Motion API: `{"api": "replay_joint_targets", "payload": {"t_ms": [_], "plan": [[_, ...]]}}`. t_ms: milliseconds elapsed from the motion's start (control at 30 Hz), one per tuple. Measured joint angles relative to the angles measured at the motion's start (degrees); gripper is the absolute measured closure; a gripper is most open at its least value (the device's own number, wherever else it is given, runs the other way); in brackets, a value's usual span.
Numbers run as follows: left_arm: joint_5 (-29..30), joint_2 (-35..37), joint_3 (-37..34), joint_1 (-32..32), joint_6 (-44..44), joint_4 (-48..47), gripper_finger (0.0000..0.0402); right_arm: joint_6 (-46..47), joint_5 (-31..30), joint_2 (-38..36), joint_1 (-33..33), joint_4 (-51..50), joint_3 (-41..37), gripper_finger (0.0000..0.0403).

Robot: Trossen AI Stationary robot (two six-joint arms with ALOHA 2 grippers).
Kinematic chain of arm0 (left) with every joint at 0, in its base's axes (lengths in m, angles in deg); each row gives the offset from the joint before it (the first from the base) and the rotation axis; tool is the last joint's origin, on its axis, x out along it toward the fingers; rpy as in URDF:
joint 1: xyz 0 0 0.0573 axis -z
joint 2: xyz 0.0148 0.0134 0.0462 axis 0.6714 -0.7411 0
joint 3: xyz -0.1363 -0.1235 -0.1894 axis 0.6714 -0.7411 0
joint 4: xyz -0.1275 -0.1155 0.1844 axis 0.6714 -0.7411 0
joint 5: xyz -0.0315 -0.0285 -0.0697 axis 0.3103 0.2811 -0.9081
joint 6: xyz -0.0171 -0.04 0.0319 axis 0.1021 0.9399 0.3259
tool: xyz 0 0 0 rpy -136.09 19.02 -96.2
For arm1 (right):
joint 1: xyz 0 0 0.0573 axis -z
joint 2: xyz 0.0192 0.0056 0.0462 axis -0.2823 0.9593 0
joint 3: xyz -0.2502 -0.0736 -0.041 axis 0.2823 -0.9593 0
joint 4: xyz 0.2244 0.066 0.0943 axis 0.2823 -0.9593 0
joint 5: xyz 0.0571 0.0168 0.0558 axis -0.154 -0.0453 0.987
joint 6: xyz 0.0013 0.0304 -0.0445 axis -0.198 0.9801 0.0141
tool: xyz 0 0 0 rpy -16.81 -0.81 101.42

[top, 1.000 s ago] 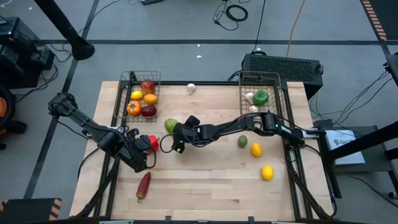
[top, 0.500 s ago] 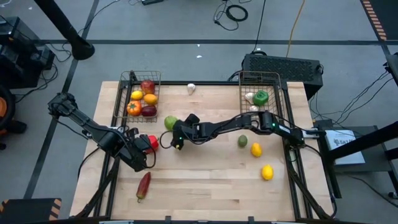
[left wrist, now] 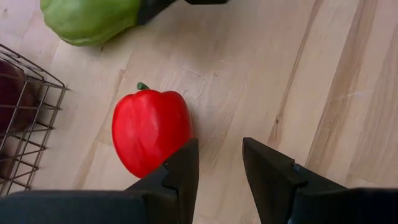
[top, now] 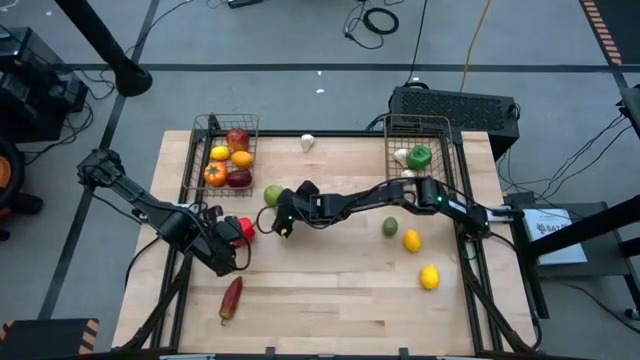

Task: Sort produce into baskets
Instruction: Put the chayote into the right wire basket

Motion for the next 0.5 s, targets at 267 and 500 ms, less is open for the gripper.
{"api": "replay_joint_targets", "payload": {"t_ms": [267, 500], "plan": [[-1.39, -0.04, 0.0, 0.0, 1.57, 0.33, 0.0269, -4.63, 5.38, 3.11, 1.8, 3.95, 0.04, 0.0041], [-1.64, -0.02, 0.02, 0.0, 1.6, 0.79, 0.0269, -6.13, 6.99, 3.89, 1.99, 6.14, 0.09, 0.0041]]}}
